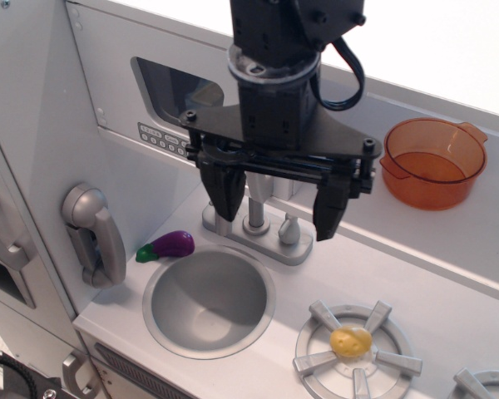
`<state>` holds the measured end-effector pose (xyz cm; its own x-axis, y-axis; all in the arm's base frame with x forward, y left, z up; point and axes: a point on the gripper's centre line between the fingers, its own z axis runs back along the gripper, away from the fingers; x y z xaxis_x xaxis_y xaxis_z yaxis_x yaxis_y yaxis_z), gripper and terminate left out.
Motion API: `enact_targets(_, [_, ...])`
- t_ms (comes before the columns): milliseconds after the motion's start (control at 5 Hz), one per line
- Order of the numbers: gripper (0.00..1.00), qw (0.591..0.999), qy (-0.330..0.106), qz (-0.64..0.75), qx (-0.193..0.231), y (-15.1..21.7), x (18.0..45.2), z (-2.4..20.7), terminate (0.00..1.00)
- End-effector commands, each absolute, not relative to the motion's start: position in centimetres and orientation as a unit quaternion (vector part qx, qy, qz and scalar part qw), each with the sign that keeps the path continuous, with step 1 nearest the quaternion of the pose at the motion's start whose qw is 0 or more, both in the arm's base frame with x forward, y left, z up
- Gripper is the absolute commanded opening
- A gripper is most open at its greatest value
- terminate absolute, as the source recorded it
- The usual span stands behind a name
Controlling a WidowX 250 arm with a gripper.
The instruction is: Open microwave
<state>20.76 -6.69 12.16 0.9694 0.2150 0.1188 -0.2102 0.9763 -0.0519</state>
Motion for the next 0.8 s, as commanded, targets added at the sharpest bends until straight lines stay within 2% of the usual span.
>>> enact_targets(0, [1.0, 0.992, -0.062, 0.107, -0.019, -6.7, 20.8, 12.2, 0.0])
enact_targets(400, [1.0, 0.986, -0.134, 0.094, -0.02, 0.5, 25.7, 12.9, 0.0])
enact_targets(600, [1.0, 0.984, -0.151, 0.093, -0.013, 2.0, 28.6, 13.0, 0.0])
